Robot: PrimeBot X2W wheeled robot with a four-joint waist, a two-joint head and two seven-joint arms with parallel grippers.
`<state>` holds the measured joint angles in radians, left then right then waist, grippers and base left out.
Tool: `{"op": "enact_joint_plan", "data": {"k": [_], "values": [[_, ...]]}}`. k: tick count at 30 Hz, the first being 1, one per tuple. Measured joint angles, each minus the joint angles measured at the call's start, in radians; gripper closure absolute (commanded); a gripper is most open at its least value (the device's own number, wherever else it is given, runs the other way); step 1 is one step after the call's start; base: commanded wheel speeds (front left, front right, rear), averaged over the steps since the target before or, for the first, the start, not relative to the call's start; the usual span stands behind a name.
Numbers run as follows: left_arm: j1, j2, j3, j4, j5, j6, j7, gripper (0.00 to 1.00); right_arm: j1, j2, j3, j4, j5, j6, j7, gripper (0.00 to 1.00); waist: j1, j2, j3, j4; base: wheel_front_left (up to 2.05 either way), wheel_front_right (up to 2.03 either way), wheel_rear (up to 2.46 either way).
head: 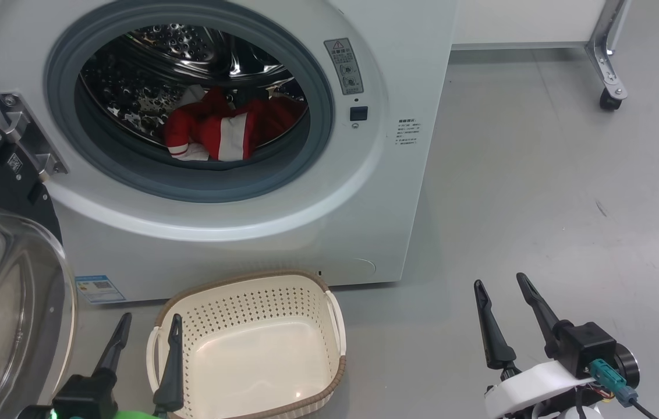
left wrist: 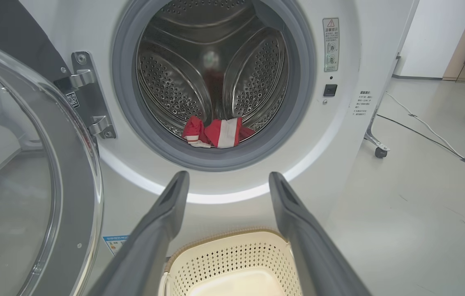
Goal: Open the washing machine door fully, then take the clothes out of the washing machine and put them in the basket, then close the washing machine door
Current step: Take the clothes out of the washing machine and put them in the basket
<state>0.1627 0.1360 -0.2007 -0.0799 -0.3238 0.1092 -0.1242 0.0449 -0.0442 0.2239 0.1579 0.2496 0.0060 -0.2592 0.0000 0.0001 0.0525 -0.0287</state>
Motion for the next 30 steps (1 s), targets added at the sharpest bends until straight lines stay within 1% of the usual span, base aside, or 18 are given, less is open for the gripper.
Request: {"op": "enact_joint_plan", "data": {"k": [20,30], "values": [[-0.002,-0.004,-0.001,0.001,0.009,0.0,0.009,0.0,0.0,0.0,0.002,0.006,0.003,0.0,0.0,0.0,0.0,0.0,0.006,-0.001,0.05,-0.05,0.0],[-0.028,-0.015,-0.002,0.006,0.009,0.0,0.019,0.0,-0.007,0.0,0.005,-0.008,0.002,0.0,0.0,0.0,0.0,0.0,0.038,0.002,0.0,0.0,0.0]]}}
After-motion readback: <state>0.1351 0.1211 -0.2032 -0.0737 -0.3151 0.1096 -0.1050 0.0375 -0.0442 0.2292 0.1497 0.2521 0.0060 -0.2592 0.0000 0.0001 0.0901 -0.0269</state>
